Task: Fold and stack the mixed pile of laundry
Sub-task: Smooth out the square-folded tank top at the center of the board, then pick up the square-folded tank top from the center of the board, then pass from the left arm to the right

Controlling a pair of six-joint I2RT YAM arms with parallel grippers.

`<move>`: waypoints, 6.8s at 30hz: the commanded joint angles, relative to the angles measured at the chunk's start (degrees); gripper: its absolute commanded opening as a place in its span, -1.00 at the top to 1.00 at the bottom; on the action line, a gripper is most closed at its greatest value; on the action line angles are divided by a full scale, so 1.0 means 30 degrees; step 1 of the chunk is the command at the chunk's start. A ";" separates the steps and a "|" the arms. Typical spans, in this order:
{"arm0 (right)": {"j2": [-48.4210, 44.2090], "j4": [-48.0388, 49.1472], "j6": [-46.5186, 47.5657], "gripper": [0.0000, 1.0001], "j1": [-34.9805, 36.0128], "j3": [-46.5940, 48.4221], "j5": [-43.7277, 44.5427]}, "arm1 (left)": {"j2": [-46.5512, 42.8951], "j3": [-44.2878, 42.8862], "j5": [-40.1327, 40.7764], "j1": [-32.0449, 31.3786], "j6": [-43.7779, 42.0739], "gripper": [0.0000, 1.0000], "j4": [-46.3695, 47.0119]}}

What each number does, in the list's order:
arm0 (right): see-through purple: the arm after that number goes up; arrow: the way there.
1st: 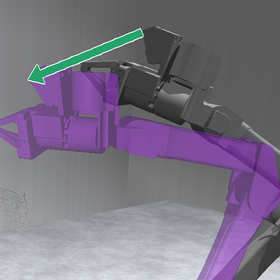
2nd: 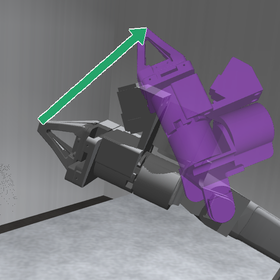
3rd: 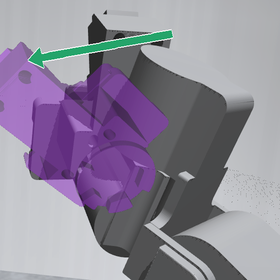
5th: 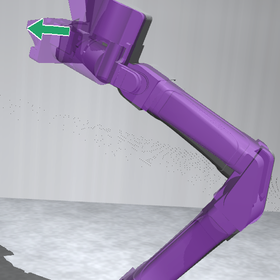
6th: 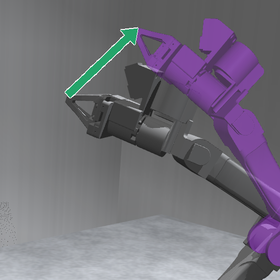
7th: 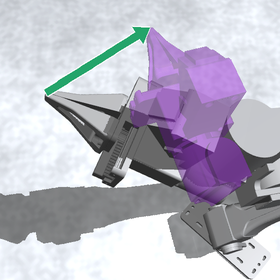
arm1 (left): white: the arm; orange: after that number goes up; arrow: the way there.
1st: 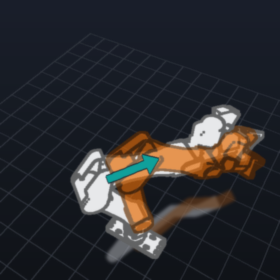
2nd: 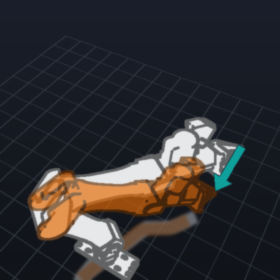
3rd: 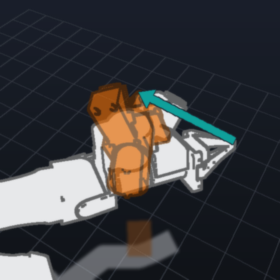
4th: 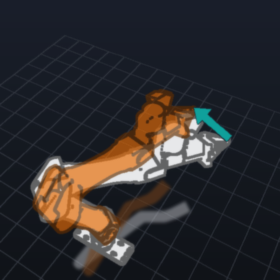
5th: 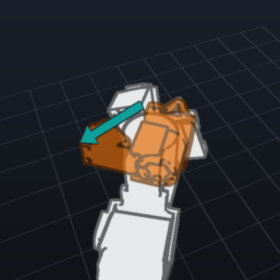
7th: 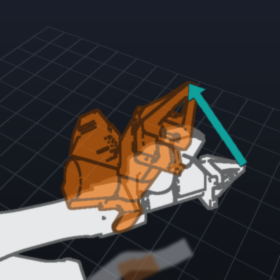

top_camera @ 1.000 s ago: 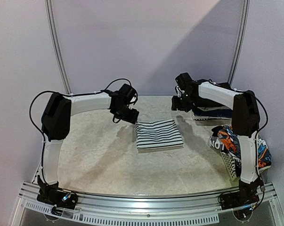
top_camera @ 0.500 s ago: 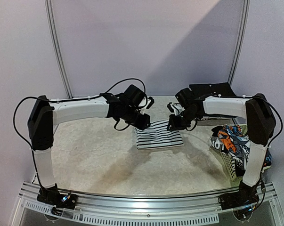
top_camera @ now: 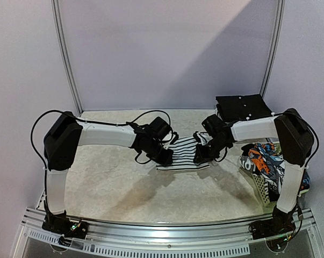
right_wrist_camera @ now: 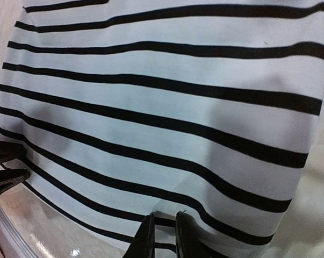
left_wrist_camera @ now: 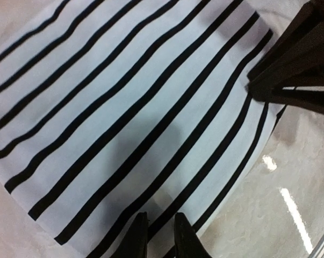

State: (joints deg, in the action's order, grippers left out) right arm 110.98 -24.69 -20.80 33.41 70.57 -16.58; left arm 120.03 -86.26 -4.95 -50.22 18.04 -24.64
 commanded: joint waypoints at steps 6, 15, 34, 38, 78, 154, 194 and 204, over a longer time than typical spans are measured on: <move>-0.0323 0.0526 -0.1069 0.69 0.0020 -0.1876 0.0870 | -0.0743 0.3113 0.0775 -0.0166 0.0530 0.67 0.0829; -0.2351 -0.0062 -0.1647 0.58 0.1155 -0.1888 -0.0018 | -0.3107 0.4381 0.3275 -0.0210 0.0030 0.69 -0.0193; 0.1709 -0.1450 0.0154 0.33 -0.1280 0.5734 -0.0369 | -0.0746 -0.0486 0.2715 -0.0213 -0.0028 0.66 -0.0206; 0.3589 -0.1821 0.0393 0.34 -0.1697 0.6718 -0.0334 | -0.0037 -0.0281 0.2866 -0.0195 0.0115 0.66 0.0151; -0.1924 -0.0005 -0.0636 0.31 -0.0241 0.0286 0.1047 | 0.1339 -0.3041 0.2257 0.2183 -0.1352 0.62 -0.0406; -1.8837 0.0000 -0.4951 -0.98 -0.0392 -0.9469 1.0189 | 0.4582 -0.3759 0.9659 -0.6406 -1.9872 -0.29 0.3689; -1.4485 0.3965 -0.6712 -0.98 -0.0385 -0.8750 0.3977 | -0.0381 0.5863 0.9533 -0.5791 -1.4899 1.00 1.3669; -0.8875 0.7765 -0.8971 -0.98 -0.0387 -0.7643 -0.0175 | -0.1809 0.8519 0.9110 -0.5761 -1.3627 1.00 1.5639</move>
State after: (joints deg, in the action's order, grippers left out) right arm 78.26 -7.53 -43.99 32.56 45.19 -9.54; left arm 117.64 -62.63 23.57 -68.18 -25.69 17.89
